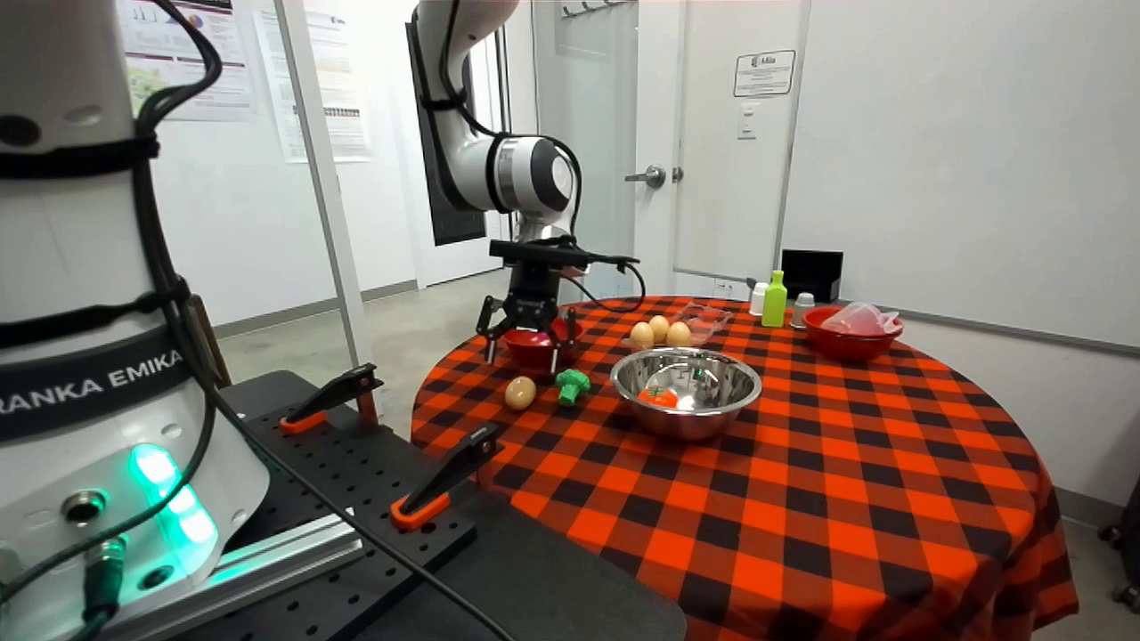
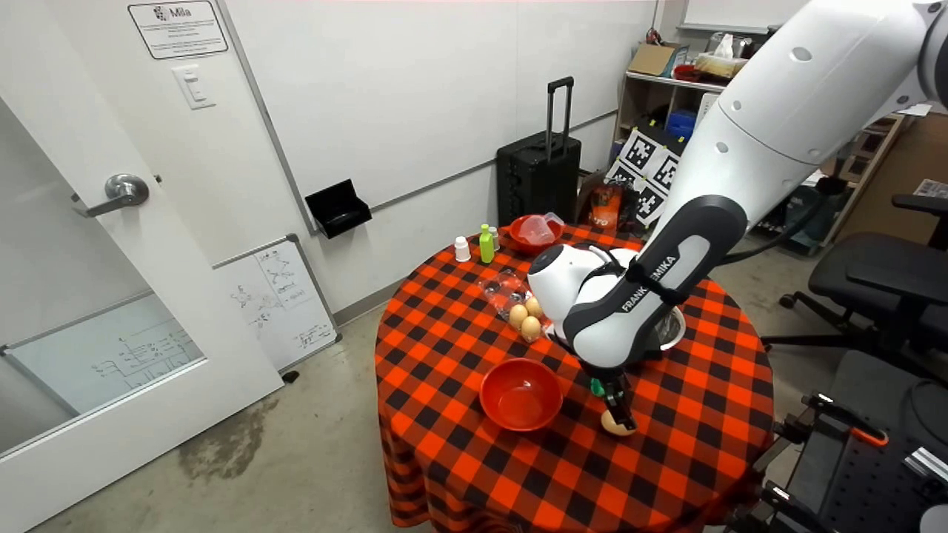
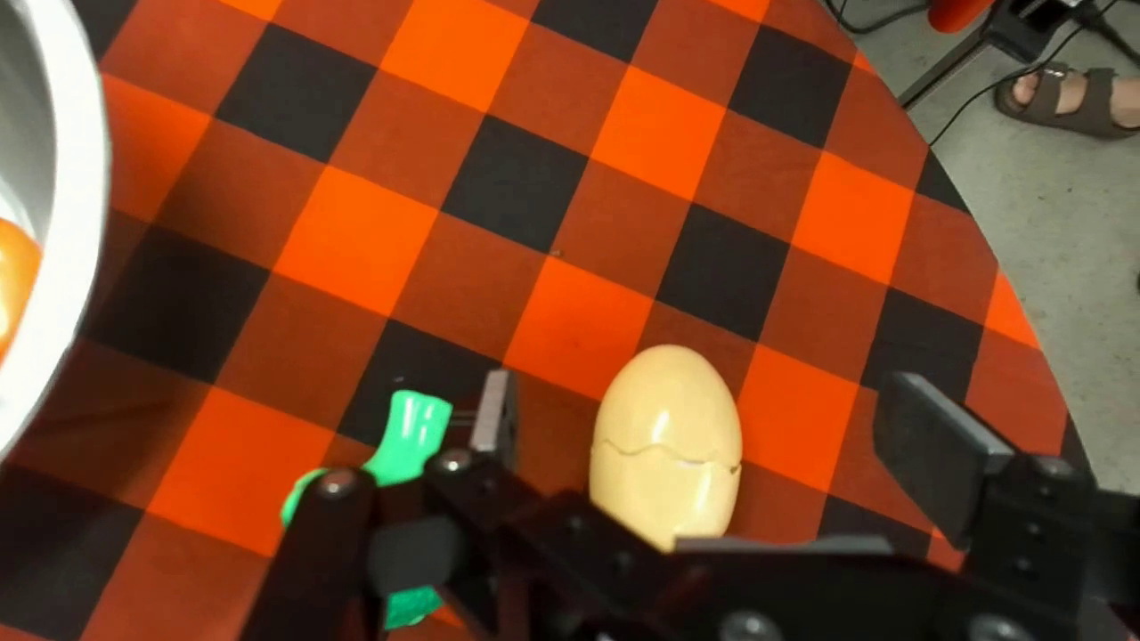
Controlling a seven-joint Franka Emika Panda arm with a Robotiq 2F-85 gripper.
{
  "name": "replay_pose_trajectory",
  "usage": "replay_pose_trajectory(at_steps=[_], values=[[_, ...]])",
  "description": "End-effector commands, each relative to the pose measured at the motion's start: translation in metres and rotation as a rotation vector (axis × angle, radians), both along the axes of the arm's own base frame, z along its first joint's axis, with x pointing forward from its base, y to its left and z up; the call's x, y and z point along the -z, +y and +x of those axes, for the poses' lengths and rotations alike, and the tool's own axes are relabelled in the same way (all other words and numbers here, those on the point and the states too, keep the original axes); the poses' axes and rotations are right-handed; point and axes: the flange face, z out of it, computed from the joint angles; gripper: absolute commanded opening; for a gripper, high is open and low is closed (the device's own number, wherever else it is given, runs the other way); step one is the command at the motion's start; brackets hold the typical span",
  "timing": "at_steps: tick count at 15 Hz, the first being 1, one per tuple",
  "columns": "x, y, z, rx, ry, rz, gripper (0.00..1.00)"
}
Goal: Put the egg in the silver bowl
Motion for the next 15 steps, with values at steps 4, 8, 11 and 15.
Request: replay_pose_trajectory(at_steps=[4, 8, 11, 15], values=[[0.020, 0.008, 0.013, -0.009, 0.032, -0.050, 1.00], [0.028, 0.010, 0.019, -0.021, 0.040, -0.057, 1.00], [0.036, 0.012, 0.021, -0.030, 0.060, -0.065, 1.00], [0.046, 0.014, 0.022, -0.039, 0.088, -0.076, 1.00]])
